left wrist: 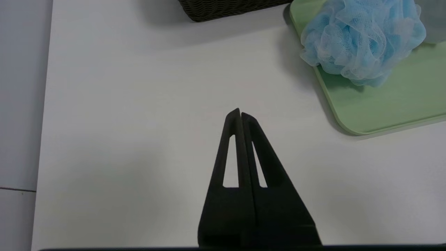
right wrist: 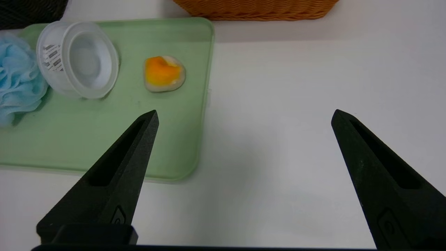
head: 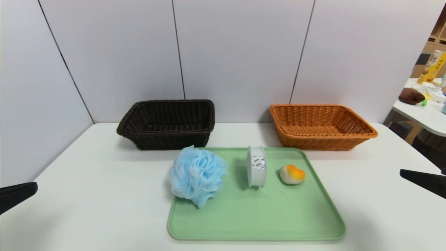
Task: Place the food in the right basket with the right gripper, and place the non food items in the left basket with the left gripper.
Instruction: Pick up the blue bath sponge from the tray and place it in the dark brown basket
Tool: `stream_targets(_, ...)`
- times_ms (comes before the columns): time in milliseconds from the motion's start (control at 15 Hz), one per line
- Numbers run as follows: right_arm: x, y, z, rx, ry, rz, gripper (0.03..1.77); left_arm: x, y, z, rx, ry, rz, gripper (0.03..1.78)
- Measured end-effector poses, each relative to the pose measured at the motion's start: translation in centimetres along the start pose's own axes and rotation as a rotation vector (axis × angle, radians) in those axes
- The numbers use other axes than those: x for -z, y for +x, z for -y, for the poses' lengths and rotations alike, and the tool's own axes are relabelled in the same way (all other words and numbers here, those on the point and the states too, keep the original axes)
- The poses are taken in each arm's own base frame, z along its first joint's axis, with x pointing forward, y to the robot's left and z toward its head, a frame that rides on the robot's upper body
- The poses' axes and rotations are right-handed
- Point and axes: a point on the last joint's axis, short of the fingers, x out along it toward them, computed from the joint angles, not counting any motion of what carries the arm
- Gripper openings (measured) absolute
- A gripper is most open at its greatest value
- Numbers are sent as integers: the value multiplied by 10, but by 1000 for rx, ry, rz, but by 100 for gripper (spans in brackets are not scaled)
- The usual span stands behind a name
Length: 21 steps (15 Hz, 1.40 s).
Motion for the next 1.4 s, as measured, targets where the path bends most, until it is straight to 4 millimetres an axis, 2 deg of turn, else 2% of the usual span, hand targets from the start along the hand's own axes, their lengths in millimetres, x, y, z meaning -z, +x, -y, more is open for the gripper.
stream_targets(200, -9, 17, 0, -80, -31, -47, 171, -13, 20, -3, 32, 0, -51, 4)
stream_targets(600, -16, 50, 11, -58, -109, -48, 171, -27, 48, 1, 101, 16, -84, 4)
stream_targets(1067, -17, 58, 13, -66, -107, -62, 171, -30, 64, 5, 141, 20, -107, 4)
stream_targets(1400, -16, 57, 6, -247, -52, -142, 171, -35, 76, 22, 247, 39, -110, 4)
